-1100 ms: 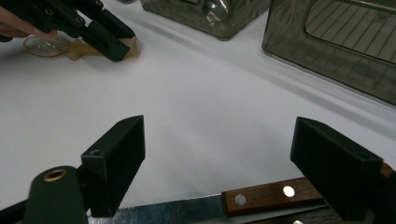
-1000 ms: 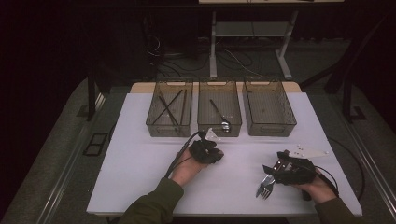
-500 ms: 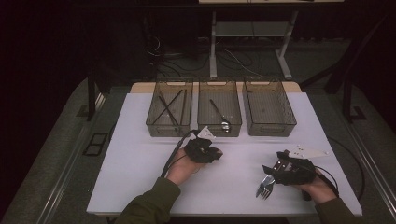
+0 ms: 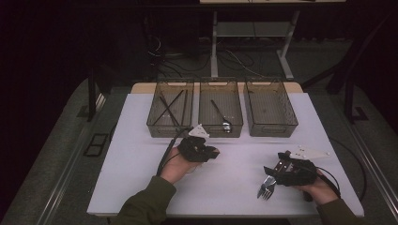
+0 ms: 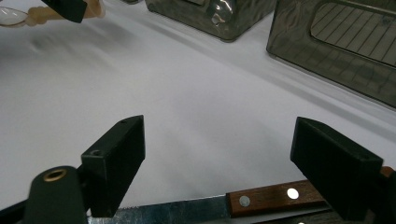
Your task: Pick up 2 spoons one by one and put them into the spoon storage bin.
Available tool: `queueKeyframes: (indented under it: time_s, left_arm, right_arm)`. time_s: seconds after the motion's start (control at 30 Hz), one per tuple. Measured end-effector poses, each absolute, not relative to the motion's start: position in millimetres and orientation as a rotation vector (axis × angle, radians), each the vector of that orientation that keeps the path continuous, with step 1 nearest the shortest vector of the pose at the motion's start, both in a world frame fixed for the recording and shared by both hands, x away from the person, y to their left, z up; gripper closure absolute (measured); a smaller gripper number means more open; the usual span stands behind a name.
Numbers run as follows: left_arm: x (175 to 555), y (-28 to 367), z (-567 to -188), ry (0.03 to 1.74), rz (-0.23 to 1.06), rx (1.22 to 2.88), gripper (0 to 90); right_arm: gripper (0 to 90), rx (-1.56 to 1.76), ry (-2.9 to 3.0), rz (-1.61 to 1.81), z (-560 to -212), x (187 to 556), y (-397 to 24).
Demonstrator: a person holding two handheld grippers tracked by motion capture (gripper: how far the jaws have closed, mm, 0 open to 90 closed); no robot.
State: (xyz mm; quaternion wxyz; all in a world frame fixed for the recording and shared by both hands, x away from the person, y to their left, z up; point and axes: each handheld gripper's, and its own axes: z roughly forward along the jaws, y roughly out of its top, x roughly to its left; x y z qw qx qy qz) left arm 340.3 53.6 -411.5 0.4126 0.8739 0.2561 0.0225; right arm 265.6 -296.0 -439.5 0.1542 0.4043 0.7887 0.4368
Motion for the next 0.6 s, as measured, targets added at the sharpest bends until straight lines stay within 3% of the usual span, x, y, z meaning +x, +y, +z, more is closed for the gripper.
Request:
queueKeyframes:
  time_s: [0.6]
  left_arm:
    - [355,51,-397,0.601,0.035,2.178,73.1]
  right_arm:
    - [17.9,1.170,2.257,1.254,-440,267,-297]
